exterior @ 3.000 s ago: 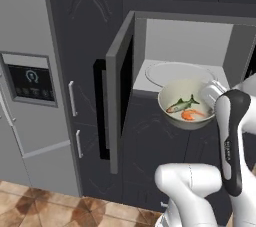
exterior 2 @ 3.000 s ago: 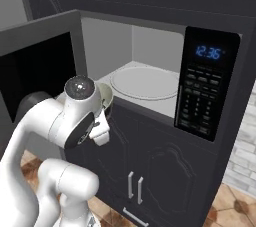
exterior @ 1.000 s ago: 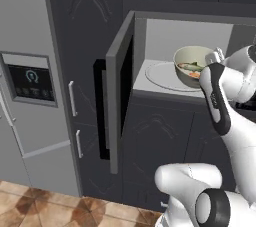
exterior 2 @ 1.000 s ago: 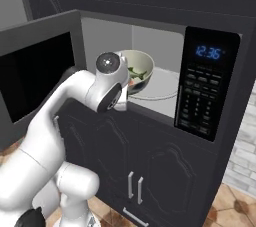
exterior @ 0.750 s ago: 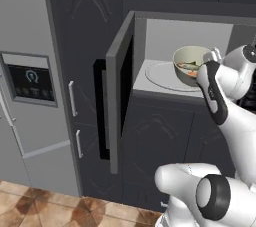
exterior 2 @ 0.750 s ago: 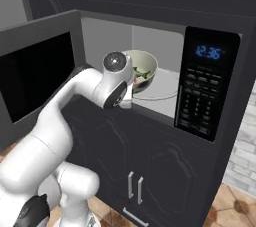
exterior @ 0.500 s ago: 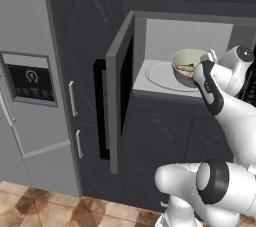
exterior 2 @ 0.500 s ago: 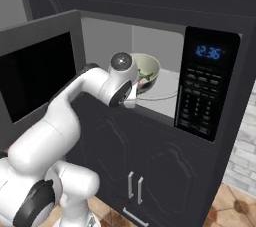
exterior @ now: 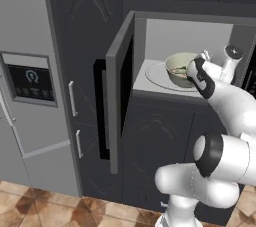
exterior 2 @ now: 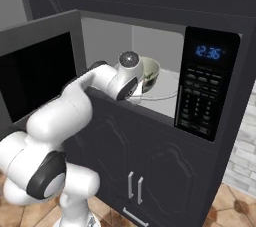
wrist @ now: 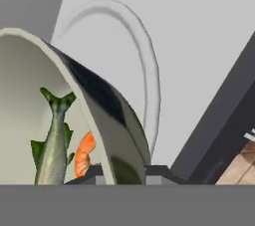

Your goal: Place the bowl containing the shrimp and fish in the microwave. Close the microwave door and press the start button to microwave the meal.

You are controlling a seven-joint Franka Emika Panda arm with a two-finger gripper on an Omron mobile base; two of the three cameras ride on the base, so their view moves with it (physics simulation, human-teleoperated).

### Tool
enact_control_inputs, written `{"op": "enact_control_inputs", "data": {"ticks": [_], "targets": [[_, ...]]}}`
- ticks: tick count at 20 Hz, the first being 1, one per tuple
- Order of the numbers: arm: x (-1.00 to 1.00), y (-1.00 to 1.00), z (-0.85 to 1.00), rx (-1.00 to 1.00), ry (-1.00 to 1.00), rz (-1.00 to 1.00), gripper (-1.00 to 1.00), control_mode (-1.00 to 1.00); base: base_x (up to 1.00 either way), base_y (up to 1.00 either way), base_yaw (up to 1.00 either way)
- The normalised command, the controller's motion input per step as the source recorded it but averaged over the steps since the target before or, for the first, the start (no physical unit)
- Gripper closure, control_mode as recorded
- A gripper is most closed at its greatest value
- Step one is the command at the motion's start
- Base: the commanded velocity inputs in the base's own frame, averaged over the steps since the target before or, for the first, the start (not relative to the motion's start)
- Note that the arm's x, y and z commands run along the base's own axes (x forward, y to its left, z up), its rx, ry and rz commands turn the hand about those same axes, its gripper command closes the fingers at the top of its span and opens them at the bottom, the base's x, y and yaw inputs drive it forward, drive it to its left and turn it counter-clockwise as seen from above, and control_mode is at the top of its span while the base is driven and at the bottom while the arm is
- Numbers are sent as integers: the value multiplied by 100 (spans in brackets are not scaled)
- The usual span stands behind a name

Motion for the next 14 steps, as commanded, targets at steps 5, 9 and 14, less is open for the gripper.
{"op": "enact_control_inputs", "data": {"ticks": [5, 9, 14], "targets": [[47, -9, -6, 0, 0, 0, 100, -100, 0, 0, 0], [42, -3, -8, 0, 0, 0, 100, -100, 0, 0, 0], [24, 0, -6, 0, 0, 0, -100, -100, 0, 0, 0]]}}
